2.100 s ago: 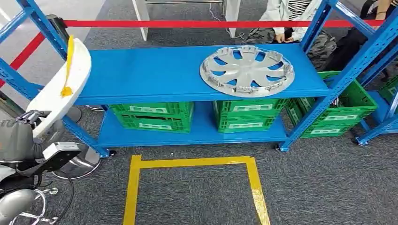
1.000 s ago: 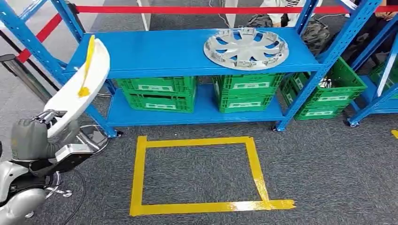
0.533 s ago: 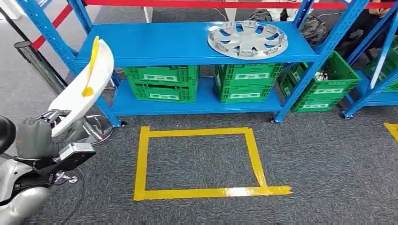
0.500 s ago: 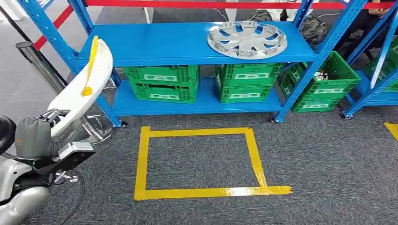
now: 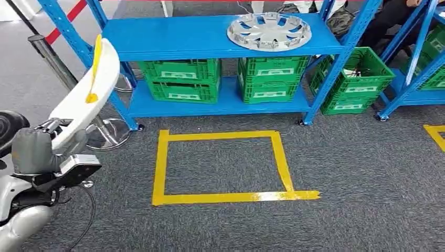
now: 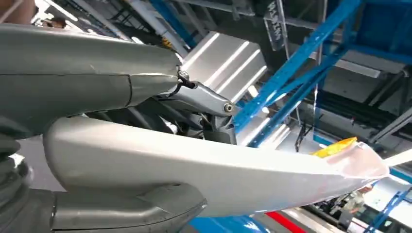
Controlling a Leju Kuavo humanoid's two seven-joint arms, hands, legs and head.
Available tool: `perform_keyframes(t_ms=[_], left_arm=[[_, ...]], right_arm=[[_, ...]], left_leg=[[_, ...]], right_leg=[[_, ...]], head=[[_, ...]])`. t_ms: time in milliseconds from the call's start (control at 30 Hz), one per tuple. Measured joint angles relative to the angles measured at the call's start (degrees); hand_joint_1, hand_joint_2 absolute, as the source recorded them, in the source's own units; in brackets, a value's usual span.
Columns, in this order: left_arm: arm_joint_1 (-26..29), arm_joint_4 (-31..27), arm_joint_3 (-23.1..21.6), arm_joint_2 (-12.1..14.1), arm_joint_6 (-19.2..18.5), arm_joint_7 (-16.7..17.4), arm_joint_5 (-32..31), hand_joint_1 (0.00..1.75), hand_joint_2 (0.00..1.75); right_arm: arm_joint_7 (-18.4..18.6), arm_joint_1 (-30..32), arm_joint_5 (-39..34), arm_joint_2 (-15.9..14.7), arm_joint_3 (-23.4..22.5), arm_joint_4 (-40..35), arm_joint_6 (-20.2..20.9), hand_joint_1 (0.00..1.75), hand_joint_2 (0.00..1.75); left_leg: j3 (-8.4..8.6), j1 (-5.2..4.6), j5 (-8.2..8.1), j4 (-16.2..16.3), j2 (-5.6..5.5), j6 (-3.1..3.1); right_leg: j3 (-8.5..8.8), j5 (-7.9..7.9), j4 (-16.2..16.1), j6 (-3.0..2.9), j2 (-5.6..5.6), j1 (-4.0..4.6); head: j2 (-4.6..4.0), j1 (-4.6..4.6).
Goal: Take the parts from the cabinet and place them on the table.
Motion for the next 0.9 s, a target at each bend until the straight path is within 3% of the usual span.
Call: perform_keyframes(t_ms=[33, 100, 133, 167, 233, 267, 300, 333, 367, 400, 433, 500, 533, 567, 633, 667, 700, 767, 800, 833, 867, 900], left_arm=[[-0.29, 0.02, 0.00, -0.02, -0.22, -0.09, 0.37, 1.75, 1.75], [-0.39, 0.04, -0.11, -0.04, -0.72, -0.22, 1.11, 1.75, 1.75], [-0.52, 0.18, -0.29, -0.18, -0.76, -0.26, 1.40, 1.75, 1.75], [-0.78, 0.26, -0.50, -0.22, -0.76, -0.26, 1.61, 1.75, 1.75], [-0.94, 0.39, -0.74, -0.37, -0.76, -0.33, 2.12, 1.75, 1.75], [-1.05, 0.50, -0.88, -0.42, -0.76, -0.42, 2.45, 1.75, 1.75], [-1.11, 0.63, -1.03, -0.52, -0.76, -0.44, 2.60, 1.75, 1.75], [-1.16, 0.83, -1.22, -0.61, -0.76, -0.54, 2.64, 1.75, 1.75], [-1.21, 0.98, -1.40, -0.70, -0.76, -0.70, 2.97, 1.75, 1.75], [-1.32, 1.12, -1.49, -0.74, -0.76, -0.81, 3.17, 1.75, 1.75], [-1.51, 1.27, -1.51, -0.76, -0.76, -0.96, 3.30, 1.75, 1.75], [-1.95, 1.31, -1.44, -0.72, -0.74, -1.11, 3.74, 1.75, 1.75], [-2.11, 1.42, -1.49, -0.74, -0.76, -1.14, 3.80, 1.75, 1.75], [-2.41, 1.53, -1.64, -0.77, -0.79, -1.18, 3.82, 1.75, 1.75], [-2.74, 1.83, -2.14, -0.87, -0.83, -1.18, 4.00, 1.75, 1.75], [-2.87, 1.97, -2.36, -0.87, -0.83, -1.18, 4.17, 1.75, 1.75], [-3.01, 2.08, -2.54, -0.87, -0.87, -1.20, 4.30, 1.75, 1.75], [-3.23, 2.45, -2.84, -0.98, -0.90, -1.18, 4.41, 1.75, 1.75], [-3.23, 2.67, -2.97, -1.05, -0.92, -1.18, 4.59, 1.75, 1.75], [-3.24, 2.86, -3.10, -1.12, -0.98, -1.18, 4.92, 1.75, 1.75], [-3.32, 2.97, -3.17, -1.14, -1.11, -1.16, 5.00, 1.75, 1.75], [-3.45, 3.06, -3.26, -1.14, -1.18, -1.09, 5.29, 1.75, 1.75]], right_arm=[[0.00, -0.24, 0.00, 0.00, 0.13, -0.07, 0.00, 0.00, 0.00], [-0.02, -0.43, 0.00, -0.02, 0.57, -0.07, 0.00, 0.00, 0.00], [-0.02, -0.56, 0.00, -0.18, 0.83, -0.07, -0.02, 0.00, 0.00], [0.00, -0.59, 0.00, -0.17, 1.05, -0.09, -0.02, 0.00, 0.00], [-0.11, -0.66, 0.00, -0.20, 1.22, -0.07, -0.02, 0.00, 0.00], [-0.13, -0.92, 0.00, -0.22, 1.33, -0.07, -0.02, 0.00, 0.00], [-0.17, -1.10, 0.00, -0.22, 1.51, -0.07, -0.02, 0.00, 0.00], [-0.24, -1.16, 0.00, -0.22, 1.62, -0.07, -0.02, 0.00, 0.00], [-0.28, -1.20, 0.00, -0.24, 1.64, -0.07, -0.02, 0.00, 0.00], [-0.31, -1.27, 0.00, -0.26, 1.66, -0.07, -0.04, 0.00, 0.00], [-0.33, -1.29, 0.00, -0.28, 1.73, -0.07, -0.04, 0.00, 0.00], [-0.35, -1.55, 0.00, -0.35, 1.81, -0.07, -0.04, 0.00, 0.00], [-0.35, -1.70, 0.00, -0.39, 1.88, -0.04, -0.04, 0.00, 0.00], [-0.39, -1.75, 0.00, -0.39, 1.99, -0.11, -0.04, 0.00, 0.00], [-0.33, -1.70, -0.02, -0.44, 2.10, -0.07, -0.04, 0.00, 0.00], [-0.35, -1.72, -0.02, -0.44, 2.21, -0.07, -0.04, 0.00, 0.00], [-0.35, -1.75, -0.02, -0.44, 2.25, -0.07, -0.04, 0.00, 0.00], [-0.35, -1.83, -0.02, -0.44, 2.47, -0.07, -0.02, 0.00, 0.00], [-0.37, -1.79, -0.02, -0.44, 2.56, -0.07, -0.04, 0.00, 0.00], [-0.44, -1.80, 0.00, -0.44, 2.60, -0.04, -0.02, 0.00, 0.00], [-0.46, -1.87, -0.02, -0.44, 2.64, 0.00, -0.04, 0.00, 0.00], [-0.50, -1.90, -0.02, -0.44, 2.73, 0.00, -0.04, 0.00, 0.00]], left_leg=[[-0.55, -0.21, -0.17, -0.21, 0.01, 0.09], [-1.59, -0.37, 0.96, -0.26, 0.04, 0.83], [-2.23, 0.09, 1.87, -0.47, 0.39, 1.31], [-3.12, 0.08, 2.54, -0.44, 0.51, 1.82], [-5.06, 0.09, 4.15, -0.43, 0.53, 2.05], [-6.09, 0.08, 5.04, -0.39, 0.54, 2.00], [-7.19, 0.09, 5.86, -0.35, 0.60, 1.93], [-8.29, 0.10, 6.62, -0.32, 0.61, 1.79], [-9.48, 0.14, 7.44, -0.24, 0.62, 1.59], [-10.48, 0.18, 8.07, -0.06, 0.61, 1.34], [-11.30, 0.23, 8.63, 0.16, 0.58, 1.06], [-12.17, 0.04, 9.39, 1.04, 0.53, 0.37], [-12.16, 0.03, 10.13, 1.08, 0.59, 0.03], [-12.23, 0.18, 10.62, 0.90, 0.62, -0.24], [-12.44, 0.49, 11.14, 0.81, 0.59, -1.15], [-13.02, 0.62, 9.12, 2.06, 0.46, -1.35], [-13.96, 0.62, 6.03, 5.08, 0.39, -1.47], [-16.78, 0.63, 0.31, 14.81, 0.36, -1.79], [-17.54, 0.63, -0.93, 18.44, 0.36, -1.82], [-17.00, 0.63, -0.65, 19.04, 0.35, -1.76], [-15.34, 0.62, 0.63, 17.04, 0.34, -1.58], [-12.62, 0.58, 2.67, 13.04, 0.33, -1.30]], right_leg=[[-0.42, 0.86, -0.02, 0.34, -0.03, -0.12], [-0.76, 2.21, -0.52, 1.11, 0.00, -0.22], [-1.18, 1.54, -0.25, 1.46, 0.15, -0.45], [-2.23, -1.43, 1.17, 1.85, 0.33, -0.47], [-4.43, -8.98, 8.95, 2.55, 0.42, -0.76], [-5.31, -11.25, 13.49, 2.82, 0.41, -0.88], [-5.59, -11.47, 16.72, 3.02, 0.40, -0.97], [-5.09, -9.81, 18.19, 3.18, 0.40, -1.11], [-3.34, -6.92, 17.48, 3.31, 0.40, -1.30], [-0.44, -4.65, 14.67, 3.33, 0.40, -1.45], [3.46, -4.19, 10.07, 3.30, 0.42, -1.56], [12.64, -9.02, -2.34, 2.89, 0.50, -1.39], [11.67, -9.54, -2.64, 2.08, 0.43, -1.30], [11.40, -9.30, -2.60, 1.78, 0.47, -1.11], [10.89, -8.29, -2.65, 0.43, 0.29, -1.19], [10.46, -7.87, -2.63, -0.12, 0.15, -1.15], [10.01, -7.42, -2.63, -0.54, 0.10, -1.12], [8.94, -6.55, -2.54, -0.69, 0.04, -0.94], [8.45, -6.17, -2.46, -0.72, 0.06, -0.82], [8.56, -5.82, -2.35, -0.71, 0.09, -0.73], [8.10, -5.52, -2.17, -0.68, 0.15, -0.64], [7.86, -5.39, -1.98, -0.59, 0.21, -0.54]], head=[[0.00, 0.00], [0.00, -0.02], [0.00, -0.13], [0.00, 0.04], [0.00, 0.26], [0.00, 0.28], [0.00, 0.31], [0.00, 0.35], [0.00, 0.31], [0.00, 0.28], [0.00, 0.31], [0.00, 0.37], [0.00, 0.24], [0.00, 0.39], [0.00, 0.43], [0.00, 0.28], [0.00, 0.13], [0.00, 0.15], [0.00, 0.13], [0.00, 0.20], [0.00, 0.11], [0.00, 0.17]])
